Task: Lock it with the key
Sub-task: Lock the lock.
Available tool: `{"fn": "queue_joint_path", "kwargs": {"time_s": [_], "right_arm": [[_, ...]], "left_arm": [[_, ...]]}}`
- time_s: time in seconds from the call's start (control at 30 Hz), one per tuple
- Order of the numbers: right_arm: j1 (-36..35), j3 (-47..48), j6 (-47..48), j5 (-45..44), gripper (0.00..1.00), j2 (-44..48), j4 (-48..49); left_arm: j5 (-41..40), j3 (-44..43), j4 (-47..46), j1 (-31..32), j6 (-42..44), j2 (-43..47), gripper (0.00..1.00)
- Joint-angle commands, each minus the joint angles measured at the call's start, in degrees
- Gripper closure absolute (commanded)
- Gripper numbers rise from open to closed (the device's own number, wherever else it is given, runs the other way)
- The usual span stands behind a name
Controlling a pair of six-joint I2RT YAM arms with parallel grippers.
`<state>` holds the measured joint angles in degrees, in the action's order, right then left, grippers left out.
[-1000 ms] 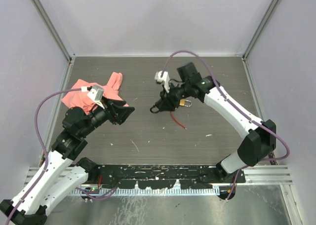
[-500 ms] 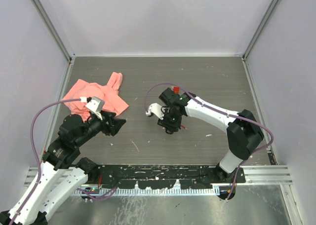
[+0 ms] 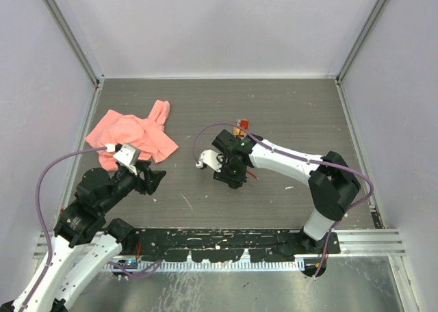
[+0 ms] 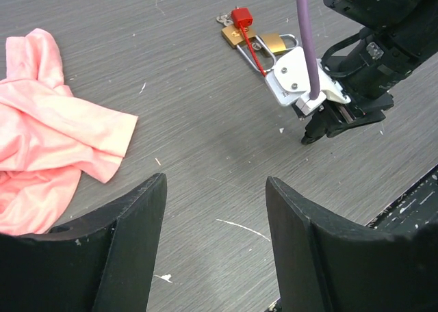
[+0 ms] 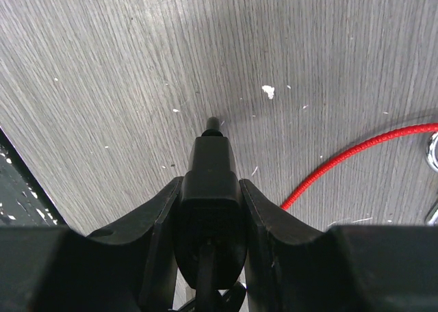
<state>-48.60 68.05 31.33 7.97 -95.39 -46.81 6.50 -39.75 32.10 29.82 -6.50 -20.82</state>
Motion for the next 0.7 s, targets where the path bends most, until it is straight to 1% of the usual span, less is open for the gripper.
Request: {"fn": "queue_joint_path", "kwargs": {"time_s": [0.0,0.17,0.27,0.37,0.5,0.67], "right_arm": [[-0.31,-3.48,-1.41,0.04,0.99,-2.39,1.64],[-0.27,-8.02,-0.87,0.32,0.99,-1.16,0.95],[0.07,-10.02,0.0,-0.36,0.99,0.29,0.97],[1.0,-10.35,0.22,1.18,0.99,-0.29,1.17],[1.11,-11.8,0.65,2.99,0.99,-1.75,2.62],[1.93,-13.22,-0.33,3.95,0.99,0.0,6.62]], "left_arm": [[-1.17,0.54,-0.74,-0.38,1.42,0.79,0.39],[-0.49,0.72,-0.93,-0.38,1.44,0.31,0.39],[2.08,0.81,-1.73,-0.39,1.07,-0.28,0.4],[3.61,0.73,-2.65,-0.39,0.63,-1.07,0.41],[6.36,0.47,-3.78,-0.38,-0.86,-1.82,0.41],[7.29,0.8,-3.99,-0.38,-1.47,-2.5,0.41]]}}
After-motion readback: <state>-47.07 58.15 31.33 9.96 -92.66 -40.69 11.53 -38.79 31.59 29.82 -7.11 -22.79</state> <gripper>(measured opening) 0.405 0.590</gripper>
